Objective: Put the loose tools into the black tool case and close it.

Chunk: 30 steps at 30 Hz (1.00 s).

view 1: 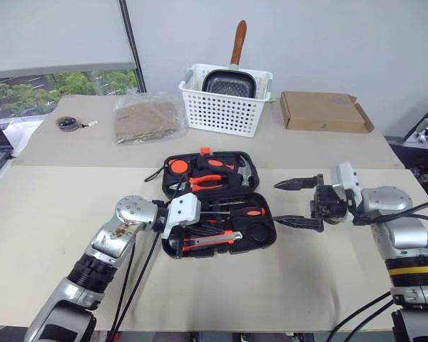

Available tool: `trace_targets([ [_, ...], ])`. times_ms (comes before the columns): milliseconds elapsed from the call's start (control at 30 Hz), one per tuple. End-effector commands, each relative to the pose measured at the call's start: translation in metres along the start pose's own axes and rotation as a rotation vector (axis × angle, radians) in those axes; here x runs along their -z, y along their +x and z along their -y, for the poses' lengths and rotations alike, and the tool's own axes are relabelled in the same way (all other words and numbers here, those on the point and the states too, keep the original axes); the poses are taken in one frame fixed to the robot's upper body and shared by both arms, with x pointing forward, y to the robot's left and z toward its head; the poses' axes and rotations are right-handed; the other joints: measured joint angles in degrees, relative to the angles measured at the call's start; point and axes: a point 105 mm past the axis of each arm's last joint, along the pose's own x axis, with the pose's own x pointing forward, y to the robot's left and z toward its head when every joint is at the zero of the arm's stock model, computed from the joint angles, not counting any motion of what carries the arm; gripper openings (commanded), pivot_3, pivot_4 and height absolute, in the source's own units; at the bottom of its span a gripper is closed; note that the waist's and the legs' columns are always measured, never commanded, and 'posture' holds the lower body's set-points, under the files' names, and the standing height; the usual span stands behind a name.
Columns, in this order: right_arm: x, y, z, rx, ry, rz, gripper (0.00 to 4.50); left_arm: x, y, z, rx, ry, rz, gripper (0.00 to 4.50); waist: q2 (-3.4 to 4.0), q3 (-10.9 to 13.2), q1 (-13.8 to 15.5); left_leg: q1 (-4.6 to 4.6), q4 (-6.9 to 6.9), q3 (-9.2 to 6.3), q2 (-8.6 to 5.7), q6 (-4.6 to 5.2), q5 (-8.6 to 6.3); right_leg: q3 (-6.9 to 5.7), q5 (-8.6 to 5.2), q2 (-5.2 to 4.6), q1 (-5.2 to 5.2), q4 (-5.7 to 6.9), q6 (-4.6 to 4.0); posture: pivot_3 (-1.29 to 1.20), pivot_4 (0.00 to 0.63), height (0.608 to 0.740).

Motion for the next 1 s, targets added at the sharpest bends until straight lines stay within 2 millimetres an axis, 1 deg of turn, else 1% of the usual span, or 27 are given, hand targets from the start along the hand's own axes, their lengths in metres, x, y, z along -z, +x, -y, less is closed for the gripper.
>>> trace_targets([
  [33,-0.014,-0.006,0.003,0.020,-0.047,0.011,4.50,0.012,0.004,-0.004,0.009,0.034,-0.054,0.02,0.00,0.0,0.2,0.00,0.01,-0.02,0.00,0.00,0.00,-0.02,0.00,0.00,0.02,0.00,0.00,0.00,0.150,0.700],
  [133,-0.014,-0.008,0.002,0.024,-0.046,0.009,4.50,0.023,0.007,-0.004,0.008,0.031,-0.088,0.02,0.05,0.0,0.2,0.04,0.08,-0.02,0.00,0.02,-0.01,-0.02,0.02,-0.04,0.07,0.02,0.02,0.00,0.150,0.700],
  [233,-0.011,-0.012,0.002,0.038,-0.044,-0.002,4.50,0.038,0.008,-0.002,0.024,0.037,-0.151,0.02,0.10,-0.1,0.3,0.16,0.13,-0.04,0.00,0.06,0.01,-0.03,0.05,-0.09,0.20,0.03,0.07,0.00,0.150,0.700],
  [333,-0.009,-0.016,0.003,0.047,-0.040,-0.010,4.50,0.049,0.009,-0.001,0.028,0.013,-0.170,0.02,0.22,-0.2,0.2,0.30,0.14,-0.05,0.00,0.10,0.03,-0.02,0.10,-0.13,0.35,0.02,0.16,0.00,0.150,0.700],
  [433,-0.007,-0.020,0.002,0.051,-0.035,-0.015,4.50,0.057,0.010,0.002,0.043,-0.003,-0.189,0.02,0.51,-0.3,0.2,0.44,0.14,-0.06,0.00,0.11,0.04,-0.01,0.11,-0.14,0.46,0.02,0.17,0.00,0.150,0.700],
  [533,-0.005,-0.022,0.001,0.056,-0.029,-0.021,4.50,0.058,0.012,0.003,0.044,0.006,-0.178,0.02,0.62,-0.4,0.2,0.72,0.10,-0.10,0.03,0.11,0.03,-0.03,0.09,-0.15,0.69,0.02,0.16,0.00,0.150,0.700],
  [667,0.007,-0.033,0.008,0.128,-0.028,-0.107,4.50,0.026,0.013,-0.012,-0.040,0.017,-0.032,0.02,0.82,-0.5,0.3,0.77,0.09,-0.10,0.03,0.10,0.03,-0.01,0.09,-0.21,0.73,0.02,0.17,0.00,0.150,0.700],
  [733,0.012,-0.042,0.013,0.169,-0.028,-0.155,4.50,0.003,0.006,-0.020,-0.084,0.013,0.065,0.02,0.77,-0.5,0.3,0.66,0.11,-0.10,0.02,0.11,0.04,-0.02,0.09,-0.21,0.68,0.01,0.17,0.00,0.150,0.700],
  [800,0.017,-0.053,0.020,0.221,-0.011,-0.188,4.50,-0.024,-0.004,-0.025,-0.112,0.004,0.166,0.02,0.59,-0.4,0.1,0.24,0.16,-0.10,0.01,0.17,0.07,-0.01,0.15,-0.19,0.35,0.00,0.26,0.00,0.150,0.700],
  [900,0.024,-0.066,0.027,0.271,0.009,-0.238,4.50,-0.051,-0.017,-0.023,-0.098,-0.016,0.234,0.02,0.45,-0.3,0.0,-0.29,0.18,-0.05,-0.01,0.20,0.10,0.01,0.18,-0.10,-0.14,-0.01,0.24,0.00,0.150,0.700],
  [933,0.028,-0.071,0.028,0.285,0.016,-0.267,4.50,-0.058,-0.020,-0.021,-0.091,-0.019,0.245,0.52,0.45,-0.3,0.0,-0.29,0.17,-0.02,-0.02,0.16,0.12,0.01,0.20,-0.10,-0.15,0.00,0.21,0.00,0.150,0.700],
  [967,0.034,-0.078,0.029,0.300,0.050,-0.313,4.50,-0.067,-0.026,-0.020,-0.085,-0.026,0.260,0.63,0.45,-0.3,0.0,-0.26,0.13,-0.01,-0.04,-0.11,0.28,0.01,0.22,-0.11,-0.13,-0.02,0.16,0.00,0.150,0.700],
  [1000,0.038,-0.084,0.030,0.309,0.070,-0.356,4.50,-0.073,-0.030,-0.018,-0.082,-0.030,0.264,0.99,0.44,-0.3,0.0,-0.25,0.10,0.00,-0.07,-0.22,0.35,0.01,0.25,-0.11,-0.12,-0.04,0.12,0.00,0.150,0.700],
])
